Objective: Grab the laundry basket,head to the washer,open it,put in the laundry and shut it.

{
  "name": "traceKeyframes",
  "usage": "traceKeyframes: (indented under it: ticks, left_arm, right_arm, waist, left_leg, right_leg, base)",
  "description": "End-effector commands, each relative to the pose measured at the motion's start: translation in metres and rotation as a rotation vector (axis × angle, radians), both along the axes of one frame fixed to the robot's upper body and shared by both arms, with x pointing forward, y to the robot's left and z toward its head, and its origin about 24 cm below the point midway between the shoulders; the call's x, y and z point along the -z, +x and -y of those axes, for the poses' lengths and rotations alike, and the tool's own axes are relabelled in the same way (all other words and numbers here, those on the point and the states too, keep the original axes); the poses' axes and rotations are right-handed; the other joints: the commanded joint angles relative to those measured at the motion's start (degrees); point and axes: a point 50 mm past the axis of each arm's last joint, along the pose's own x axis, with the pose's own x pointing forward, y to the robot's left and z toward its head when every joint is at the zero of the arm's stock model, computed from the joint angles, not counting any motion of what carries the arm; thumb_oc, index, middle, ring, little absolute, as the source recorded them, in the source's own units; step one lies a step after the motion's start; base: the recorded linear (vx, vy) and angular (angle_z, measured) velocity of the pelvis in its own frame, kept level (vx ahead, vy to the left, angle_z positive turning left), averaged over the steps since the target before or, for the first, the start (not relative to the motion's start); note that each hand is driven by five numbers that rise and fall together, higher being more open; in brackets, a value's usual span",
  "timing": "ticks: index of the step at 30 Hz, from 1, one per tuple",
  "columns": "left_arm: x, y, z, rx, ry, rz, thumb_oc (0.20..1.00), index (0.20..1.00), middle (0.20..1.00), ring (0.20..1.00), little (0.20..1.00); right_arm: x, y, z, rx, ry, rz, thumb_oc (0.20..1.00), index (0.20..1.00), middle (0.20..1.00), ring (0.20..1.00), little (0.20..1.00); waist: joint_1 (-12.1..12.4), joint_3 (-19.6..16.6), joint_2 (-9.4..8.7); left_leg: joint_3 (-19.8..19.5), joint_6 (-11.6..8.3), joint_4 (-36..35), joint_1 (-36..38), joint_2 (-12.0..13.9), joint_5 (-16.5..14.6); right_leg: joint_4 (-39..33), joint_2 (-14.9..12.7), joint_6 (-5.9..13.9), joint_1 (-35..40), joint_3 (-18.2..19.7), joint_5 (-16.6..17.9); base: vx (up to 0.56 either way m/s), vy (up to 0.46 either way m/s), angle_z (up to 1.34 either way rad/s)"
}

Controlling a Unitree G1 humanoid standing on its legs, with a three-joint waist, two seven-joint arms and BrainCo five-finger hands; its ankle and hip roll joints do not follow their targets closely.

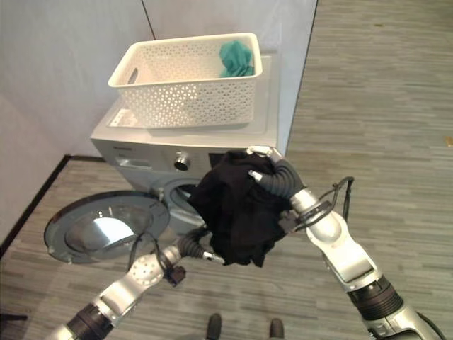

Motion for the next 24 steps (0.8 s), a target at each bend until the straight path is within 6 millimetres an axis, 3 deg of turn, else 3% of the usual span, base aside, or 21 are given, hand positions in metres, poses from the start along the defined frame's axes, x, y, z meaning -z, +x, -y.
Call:
traceKeyframes:
  ticks: [1,4,12,17,24]
  left_arm:
    - [-0.002,0.005,-0.010,-0.005,-0.006,0.048,1.000,1.000,1.000,1.000,1.000]
    - [0.016,-0.003,-0.030,-0.104,0.030,0.011,1.000,1.000,1.000,1.000,1.000]
    - [0.022,0.004,-0.023,-0.148,0.029,0.012,1.000,1.000,1.000,1.000,1.000]
    - [-0.003,0.024,0.018,-0.084,-0.092,0.073,1.000,1.000,1.000,1.000,1.000]
    - [-0.020,0.032,0.054,-0.014,-0.188,0.075,1.000,1.000,1.000,1.000,1.000]
  right_arm:
    - [-0.034,-0.008,-0.001,-0.063,0.112,0.155,0.200,0.200,0.200,0.200,0.200]
    - [-0.037,-0.012,-0.003,-0.096,0.120,0.174,0.200,0.200,0.200,0.200,0.200]
    - [-0.038,-0.013,-0.003,-0.087,0.107,0.188,0.200,0.200,0.200,0.200,0.200]
    - [-0.033,-0.006,-0.009,-0.058,0.131,0.166,0.200,0.200,0.200,0.200,0.200]
    - [-0.028,-0.002,-0.012,-0.039,0.149,0.137,0.200,0.200,0.200,0.200,0.200]
  waist:
    - [1.28,-3.43,-2.92]
    - [1.65,-3.69,-3.11]
    - [1.67,-3.95,-3.29]
    - [1.13,-4.18,-3.34]
    - [0.58,-3.95,-3.06]
  left_leg:
    - [1.33,1.25,0.18,0.22,-1.05,-5.10]
    - [1.18,1.12,0.18,0.69,-0.92,-5.74]
    - [0.73,1.19,0.18,0.48,-0.98,-5.70]
    - [0.47,1.31,0.18,0.37,-1.07,-5.63]
    - [0.32,1.44,0.18,-0.01,-1.31,-4.90]
  right_leg:
    - [0.63,0.23,-1.23,0.73,0.16,-4.15]
    - [0.64,0.22,-1.28,1.21,0.12,-4.72]
    - [0.63,0.25,-1.32,1.25,-0.24,-4.84]
    - [0.62,0.23,-1.48,1.33,-0.56,-4.76]
    - [0.67,0.02,-1.57,1.14,-0.88,-4.20]
  base:
    - [0.05,-0.011,0.00]
    - [0.04,-0.003,0.00]
    - [0.00,0.000,0.00]
    - [0.00,0.000,0.00]
    - [-0.02,0.000,0.01]
